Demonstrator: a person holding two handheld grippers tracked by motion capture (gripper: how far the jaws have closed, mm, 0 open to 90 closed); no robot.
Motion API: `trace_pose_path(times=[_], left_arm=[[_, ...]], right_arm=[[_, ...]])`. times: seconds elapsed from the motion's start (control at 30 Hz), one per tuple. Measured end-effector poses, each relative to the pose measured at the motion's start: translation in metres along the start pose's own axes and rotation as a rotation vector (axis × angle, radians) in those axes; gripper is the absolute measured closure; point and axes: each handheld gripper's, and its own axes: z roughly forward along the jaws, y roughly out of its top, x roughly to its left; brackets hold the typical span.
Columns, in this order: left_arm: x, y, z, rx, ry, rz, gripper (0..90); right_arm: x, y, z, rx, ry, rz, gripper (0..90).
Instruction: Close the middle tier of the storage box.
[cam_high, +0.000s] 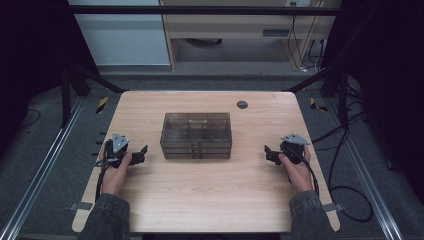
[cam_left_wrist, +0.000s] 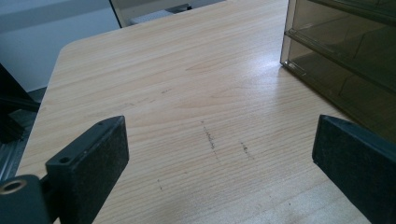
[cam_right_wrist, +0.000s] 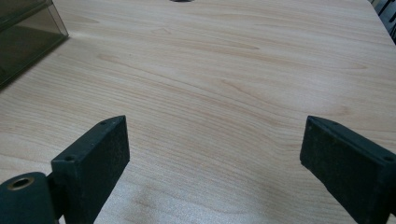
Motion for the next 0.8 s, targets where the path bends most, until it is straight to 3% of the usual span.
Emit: trace_pose_path(times=[0.2, 0.47, 0.67, 0.8], left_arm=[[0.000, -0.001, 0.001, 0.011, 0.002, -0.002, 3.8], [0.006, -0.002, 0.000, 0.002, -0.009, -0.069, 4.1], [0.004, -0.002, 0.001, 0.014, -0.014, -0.042, 4.3], [0.002, -0.001, 0.001, 0.026, -0.010, -0.015, 4.2]], right_arm=[[0.000, -0.001, 0.001, -0.003, 0.003, -0.005, 9.0], [0.006, 0.000, 0.002, 0.020, 0.000, -0.046, 10.1], [0.012, -0.001, 0.003, 0.052, 0.003, -0.104, 9.0], [0.011, -0.001, 0.003, 0.062, 0.008, -0.093, 8.7]])
